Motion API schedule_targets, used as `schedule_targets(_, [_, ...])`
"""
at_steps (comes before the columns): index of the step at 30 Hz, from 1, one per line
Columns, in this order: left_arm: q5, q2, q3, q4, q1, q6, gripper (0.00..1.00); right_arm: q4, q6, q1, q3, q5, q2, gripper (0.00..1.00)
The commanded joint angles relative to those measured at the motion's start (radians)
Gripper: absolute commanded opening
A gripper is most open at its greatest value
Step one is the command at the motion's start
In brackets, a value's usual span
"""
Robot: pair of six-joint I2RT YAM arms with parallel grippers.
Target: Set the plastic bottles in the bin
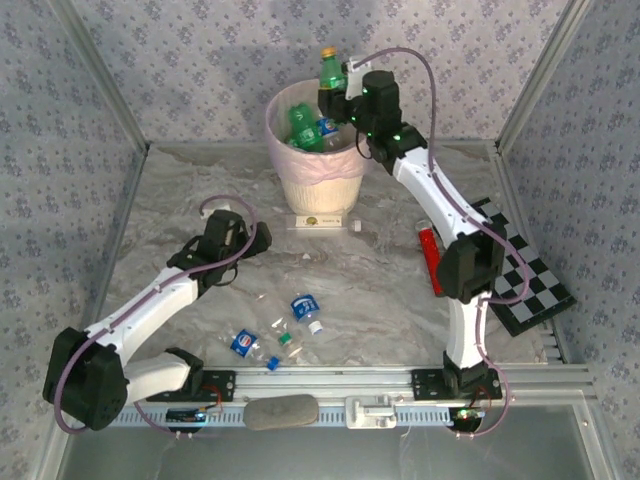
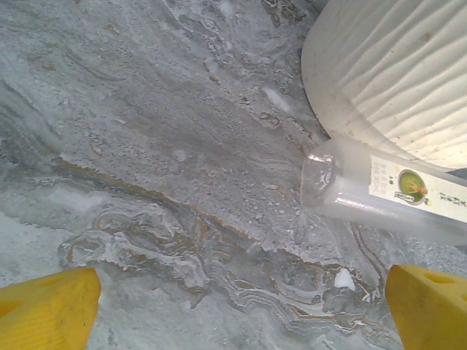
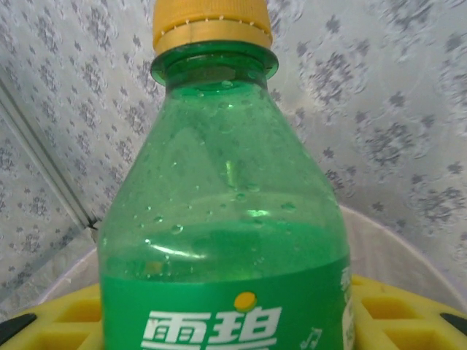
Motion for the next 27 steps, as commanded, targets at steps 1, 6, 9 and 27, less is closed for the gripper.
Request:
schedule_targets(1, [-0.025,-0.026,-0.013,-0.028,0.008,0.018,1.00,-0.177,-0.032,0.015,0.137,0.002,0.082,0.52])
schedule_targets(6, [-0.029,-0.028,-0.011,-0.031,0.008,0.021,1.00,-0.283,-0.032,0.022,0.278,0.024,0.188,0.52])
schedule_targets(9, [-0.031,-0.027,-0.011,-0.031,0.008,0.023,1.00,-0.305,-0.029,0.022,0.309,0.031,0.213,0.55])
schedule_targets(27, [-0.028,-0.010,0.014,-0.043,0.008,0.003,1.00,-0.215,-0.041,0.045,0.218,-0.015,0.053,0.99])
